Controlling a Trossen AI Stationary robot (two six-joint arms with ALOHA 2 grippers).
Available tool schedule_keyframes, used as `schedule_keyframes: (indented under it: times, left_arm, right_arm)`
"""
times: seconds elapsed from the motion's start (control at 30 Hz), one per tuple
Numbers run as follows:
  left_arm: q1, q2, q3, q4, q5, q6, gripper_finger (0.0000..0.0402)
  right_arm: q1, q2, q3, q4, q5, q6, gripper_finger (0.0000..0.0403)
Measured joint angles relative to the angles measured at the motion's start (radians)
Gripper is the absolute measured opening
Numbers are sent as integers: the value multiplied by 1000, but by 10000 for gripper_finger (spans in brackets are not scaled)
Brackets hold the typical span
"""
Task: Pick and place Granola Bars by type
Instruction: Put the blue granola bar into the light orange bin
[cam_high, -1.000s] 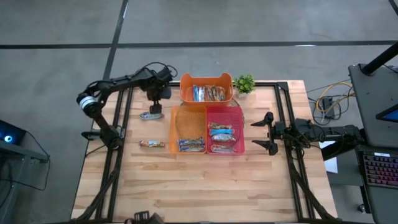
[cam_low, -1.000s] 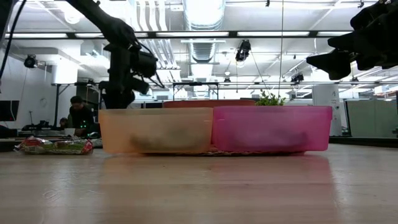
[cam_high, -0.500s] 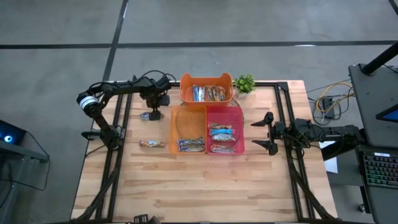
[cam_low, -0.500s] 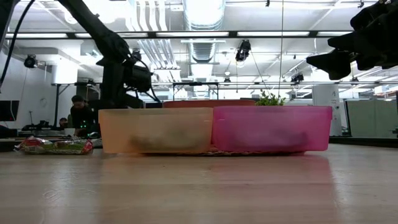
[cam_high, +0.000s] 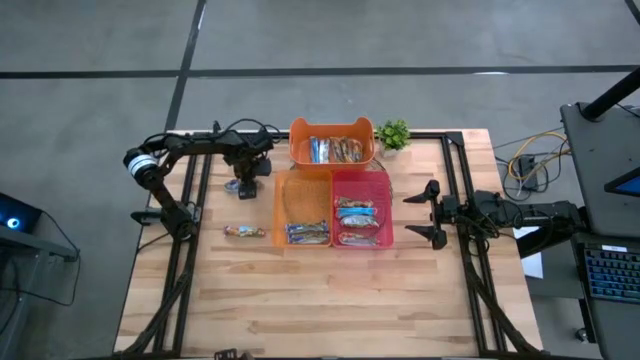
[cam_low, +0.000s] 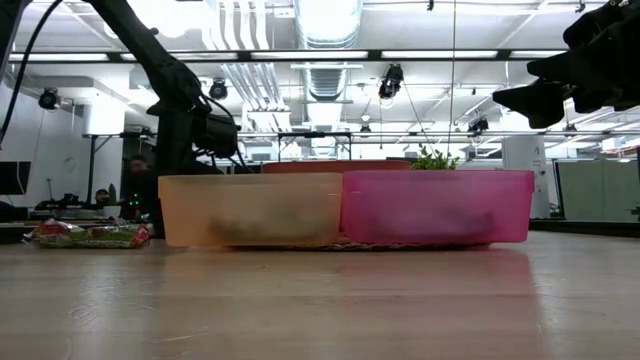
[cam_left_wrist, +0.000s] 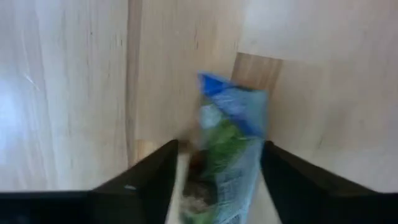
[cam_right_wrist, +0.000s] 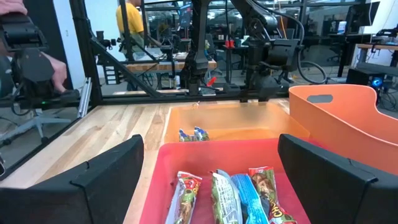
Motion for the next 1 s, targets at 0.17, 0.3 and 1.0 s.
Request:
schedule_keyframes:
  times: [0.17, 0.3, 1.0]
  left_arm:
    - [-3, 0, 0, 3, 0, -45, 85]
    - [-7, -2, 2, 0, -10, -112, 17]
    - [-240, -237, 193, -381, -109, -314, 4]
  right_arm:
    - [0, 0, 0, 0, 0, 0, 359]
    - [0, 0, 0, 0, 0, -1, 359]
    - [0, 1, 0, 0, 0, -1, 359]
